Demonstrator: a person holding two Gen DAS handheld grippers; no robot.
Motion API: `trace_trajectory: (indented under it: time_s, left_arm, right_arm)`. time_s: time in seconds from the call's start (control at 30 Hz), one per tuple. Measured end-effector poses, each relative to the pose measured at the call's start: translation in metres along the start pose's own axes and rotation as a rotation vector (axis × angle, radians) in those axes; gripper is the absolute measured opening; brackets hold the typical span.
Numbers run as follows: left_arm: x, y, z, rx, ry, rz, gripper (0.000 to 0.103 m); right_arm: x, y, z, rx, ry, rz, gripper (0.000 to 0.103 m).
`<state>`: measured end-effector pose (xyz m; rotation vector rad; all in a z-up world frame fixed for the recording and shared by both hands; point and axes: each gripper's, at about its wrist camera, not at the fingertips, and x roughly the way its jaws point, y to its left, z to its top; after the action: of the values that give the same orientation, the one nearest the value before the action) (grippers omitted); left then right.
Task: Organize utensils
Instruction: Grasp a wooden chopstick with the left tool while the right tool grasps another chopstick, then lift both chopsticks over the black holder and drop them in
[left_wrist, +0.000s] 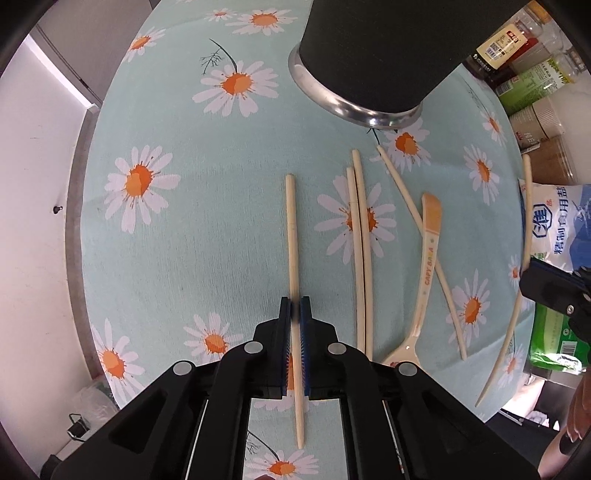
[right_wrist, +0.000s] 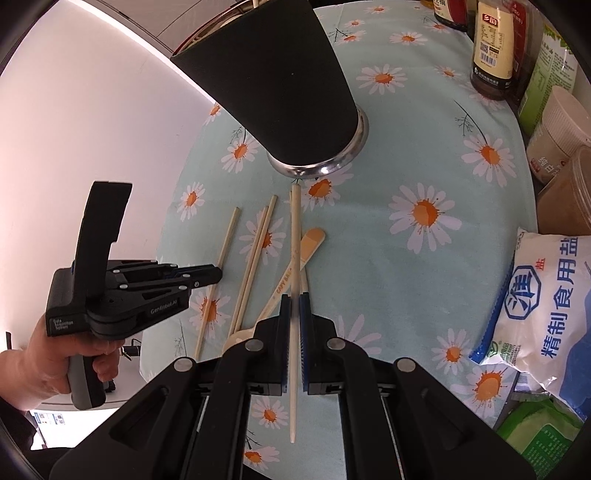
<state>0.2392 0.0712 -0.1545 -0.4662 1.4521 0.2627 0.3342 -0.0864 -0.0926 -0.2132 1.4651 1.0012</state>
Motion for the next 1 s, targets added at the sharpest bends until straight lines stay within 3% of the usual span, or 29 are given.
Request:
trace_trajectory:
  time_s: [0.23,0.6,1.0]
  left_arm:
    - [-0.016,0.008,-0.014,0.04,-0.061,-0.072,0.004]
    - [-0.075,0.023,-0.016,0.187,-0.189,-0.154,0.004]
    - [-0.13,0.047,-0.009,0.263,-0.341,-0.234,0.004]
  right_arm:
    - [0.006,0.013,0.002,0.045,-0.022,0.014,0.006]
    - [0.004,0.056,0.003,0.103,-0.113,0.005,0.006]
    - [-0.021,0.104,0.009,0.079,-0.305,0.013,0.006]
